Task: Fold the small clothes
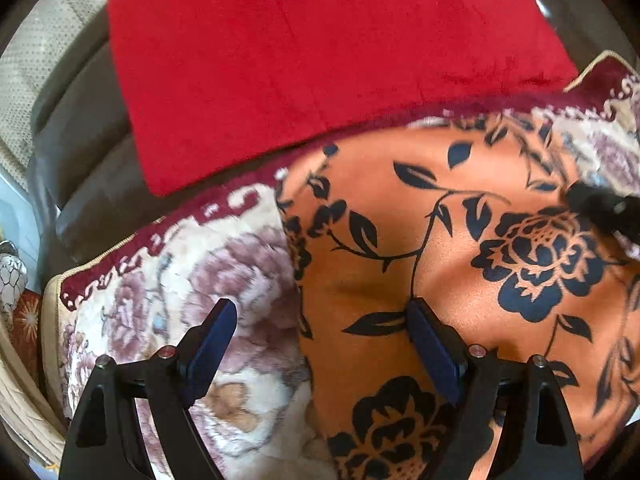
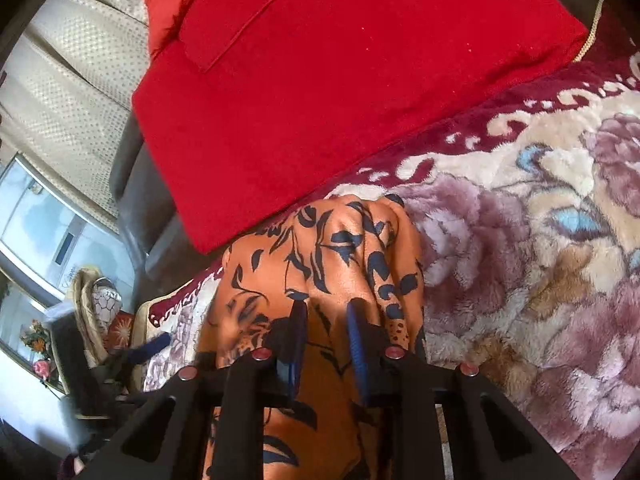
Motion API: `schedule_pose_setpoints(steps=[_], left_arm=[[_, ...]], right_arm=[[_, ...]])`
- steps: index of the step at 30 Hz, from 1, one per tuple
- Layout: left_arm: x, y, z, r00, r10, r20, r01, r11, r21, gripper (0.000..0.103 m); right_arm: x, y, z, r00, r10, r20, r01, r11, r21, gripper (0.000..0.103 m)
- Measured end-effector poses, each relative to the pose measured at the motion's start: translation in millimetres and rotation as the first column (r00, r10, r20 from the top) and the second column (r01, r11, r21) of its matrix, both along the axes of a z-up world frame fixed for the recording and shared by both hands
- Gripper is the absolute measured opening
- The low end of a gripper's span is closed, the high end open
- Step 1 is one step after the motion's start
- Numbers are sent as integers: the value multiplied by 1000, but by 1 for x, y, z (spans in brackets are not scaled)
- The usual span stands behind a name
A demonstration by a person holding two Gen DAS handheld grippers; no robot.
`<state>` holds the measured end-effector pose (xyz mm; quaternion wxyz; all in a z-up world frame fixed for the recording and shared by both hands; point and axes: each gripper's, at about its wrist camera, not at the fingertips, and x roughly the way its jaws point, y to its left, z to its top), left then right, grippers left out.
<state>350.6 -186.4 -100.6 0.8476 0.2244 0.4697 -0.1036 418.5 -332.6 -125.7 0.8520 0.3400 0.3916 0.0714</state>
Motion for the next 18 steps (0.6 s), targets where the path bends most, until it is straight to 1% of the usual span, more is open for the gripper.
schedule_pose_setpoints(steps=[2,3,5,7,9,11,12,15,16,18], left_arm=[[-4,1,3,1000,3,15,-3,1000,-4,87],[-6,3,6,1000,1,20,0,1000,-11,87],[-13,6,12,1000,5,30,-4,1000,-23,87],[-22,13,20,999,23,47,-21,999,-44,87],[-35,23,27,996,37,79,-32,998,-58,87],[-47,29,27,994,38,98,-32,998,-62,87],[-52,32,23,995,38,97,-32,998,-60,87],[-57,34,12,997,34,72,-30,998,-56,87],[-58,35,14,997,39,72,-35,997,-64,87],[-64,37,26,996,42,79,-35,996,-81,87]], right_arm=[[-3,-1,3,1000,7,7,-7,1000,2,25],[-8,-2,7,1000,16,22,-16,1000,10,26],[-19,-2,15,997,40,64,-41,999,21,26],[-32,5,25,992,74,105,-75,997,8,26],[-49,16,34,986,109,124,-106,994,-30,26],[-61,25,36,982,149,119,-142,988,-62,26],[-65,32,34,982,164,97,-155,984,-91,26],[-62,40,15,988,151,-2,-149,974,-173,25],[-62,41,12,989,150,-6,-148,973,-177,25],[-67,41,19,991,130,9,-127,977,-171,25]])
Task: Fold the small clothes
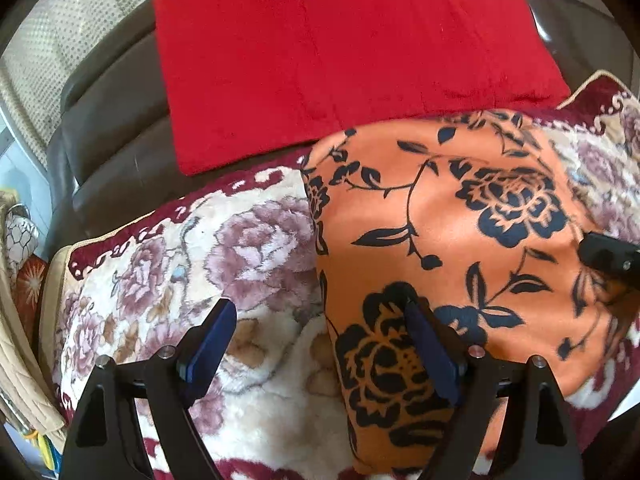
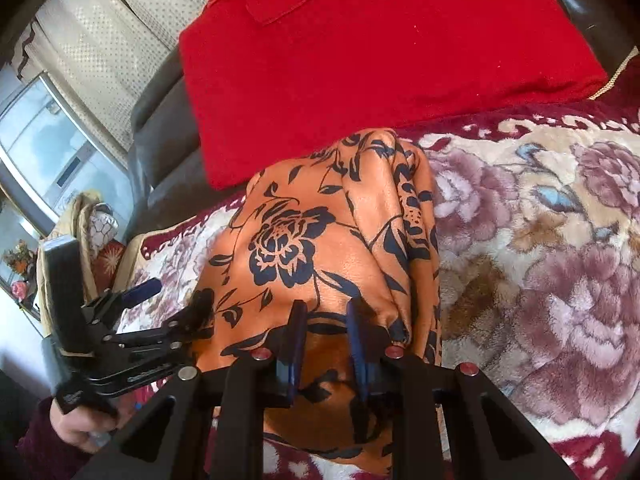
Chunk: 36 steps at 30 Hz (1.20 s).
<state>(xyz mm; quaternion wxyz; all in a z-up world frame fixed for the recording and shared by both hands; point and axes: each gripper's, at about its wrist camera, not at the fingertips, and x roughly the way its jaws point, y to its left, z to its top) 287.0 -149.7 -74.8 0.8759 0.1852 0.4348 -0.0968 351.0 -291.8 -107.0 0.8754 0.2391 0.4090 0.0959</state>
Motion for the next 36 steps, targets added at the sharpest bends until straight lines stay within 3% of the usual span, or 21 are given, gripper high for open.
schedule_pose_setpoints(steps=[6,11,13,14,16,25,32,36], left_arm=[[-32,16,55,989,-9,146,17,998,-54,87],[-63,32,98,972,-5,237,32,994,-109,87],[-74,37,111,965,-5,264,37,993,-115,87],[-80,39,117,962,-3,274,36,992,-117,87],[-91,44,129,954,2,301,36,992,-122,89],[-130,72,166,923,36,383,30,986,-165,93],[-151,96,178,909,80,409,-1,982,-191,98],[-149,105,167,927,72,369,6,979,-205,103]], right_arm=[[-36,0,31,990,-71,120,64,996,60,26],[-68,5,60,971,-118,210,108,993,55,28],[-82,7,71,961,-142,238,126,989,81,57],[-89,6,76,953,-163,257,145,985,91,86],[-105,9,88,930,-195,312,175,980,89,87],[-138,33,140,912,-146,382,138,989,50,87],[-160,71,168,914,-98,393,142,986,-83,87],[-156,78,168,931,-100,351,163,974,-154,87]])
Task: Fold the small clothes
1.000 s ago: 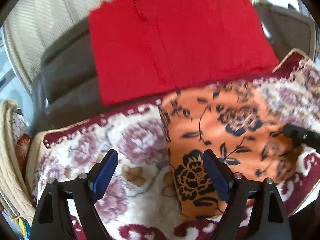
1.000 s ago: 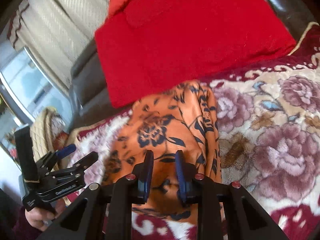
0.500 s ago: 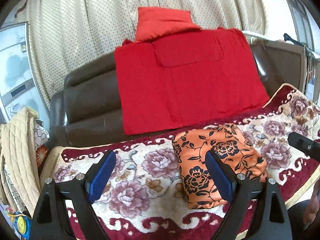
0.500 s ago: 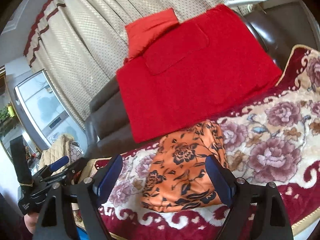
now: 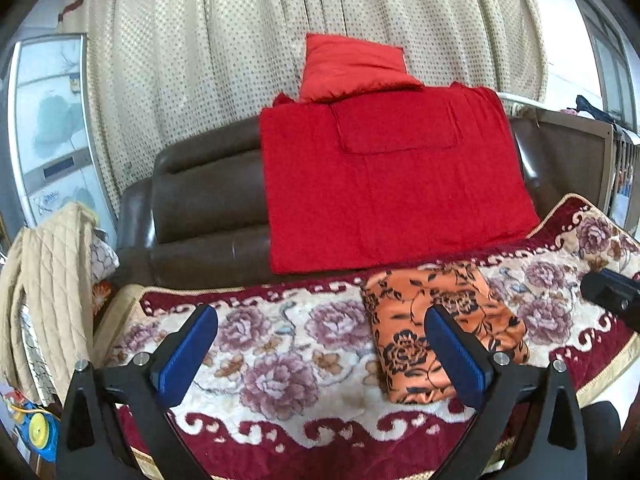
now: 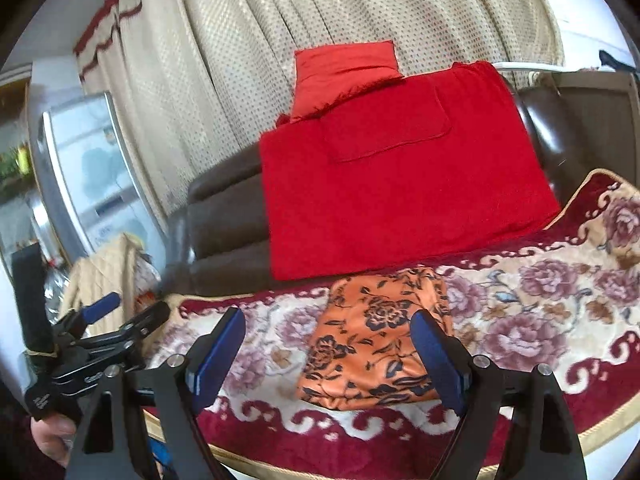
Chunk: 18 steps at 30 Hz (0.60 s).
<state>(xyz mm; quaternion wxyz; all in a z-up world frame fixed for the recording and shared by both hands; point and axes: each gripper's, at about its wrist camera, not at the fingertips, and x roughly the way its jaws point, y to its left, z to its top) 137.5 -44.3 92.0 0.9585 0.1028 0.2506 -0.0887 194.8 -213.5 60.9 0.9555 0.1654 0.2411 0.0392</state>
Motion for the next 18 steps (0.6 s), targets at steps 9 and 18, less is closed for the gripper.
schedule_pose_setpoints(steps=[9,18], left_arm=[[78,15,-107,922,22,-385,-45,998,-51,103],[115,-15,-161,882,9,-471,-31,999,-39,103]], right_arm=[[54,-69,-89,972,-92,-216,117,987,107,85],[110,-72,-136,963,16,-270,14,994,107,37]])
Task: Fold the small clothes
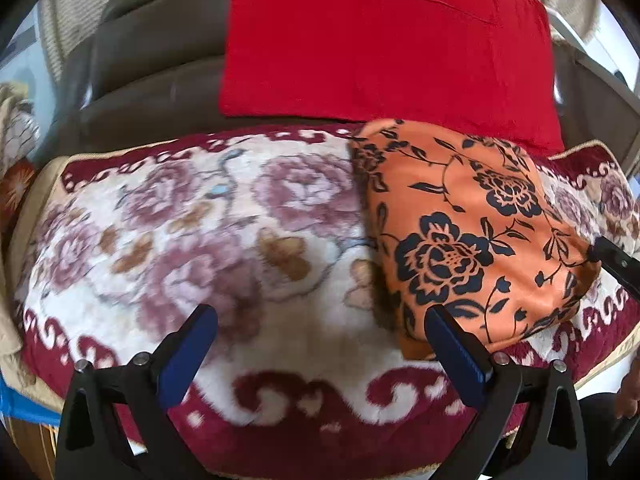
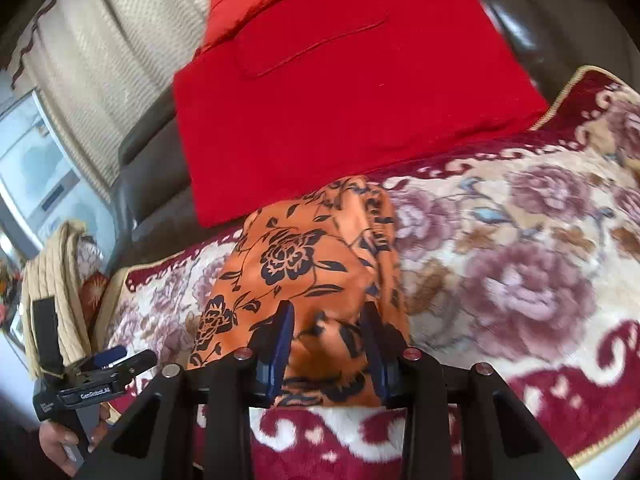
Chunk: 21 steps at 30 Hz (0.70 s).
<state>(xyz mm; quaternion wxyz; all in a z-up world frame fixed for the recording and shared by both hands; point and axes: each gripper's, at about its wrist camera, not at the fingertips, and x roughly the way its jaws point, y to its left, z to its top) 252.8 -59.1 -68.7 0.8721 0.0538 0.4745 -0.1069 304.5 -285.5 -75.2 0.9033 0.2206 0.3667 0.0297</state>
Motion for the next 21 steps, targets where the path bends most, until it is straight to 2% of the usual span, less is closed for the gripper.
schedule_pose_setpoints(steps=[3,4,7,9,11,13,16,19,21], left_arm=[[9,-14,-18,1000,-22,-13,22,999,34,103],[12,-16,-24,999,-28,-19,29,999,46,103],[17,-18,-34,999,-39,-29,41,998,55,103],[21,-15,-29,998,-44,-37,45,998,49,103],[23,-12,-19,999,-46,-7,46,998,49,103],[25,-12,-8,999,-48,27,47,998,46,103],[31,-18,-5,997,-74,26,73,997,35,103],[33,-30,-17,995,-104,-4,104,992,70,103],[33,-33,-27,995,-101,-7,101,992,80,103]], right_arm=[[16,-2,-33,994,-4,-110,1,1000,-27,37],[16,-6,-39,994,-2,-113,1,1000,-10,37],[18,-8,-33,992,20,-122,-20,1000,1,37],[24,-10,-22,991,40,-130,-39,999,8,37],[33,-18,-6,995,21,-96,-18,999,26,37],[48,-23,9,998,9,-59,-7,1000,27,38],[84,-26,21,999,12,-50,-12,1000,3,38],[125,-23,15,995,24,-93,-23,1000,7,38],[152,-23,-1,989,39,-145,-37,999,22,38]])
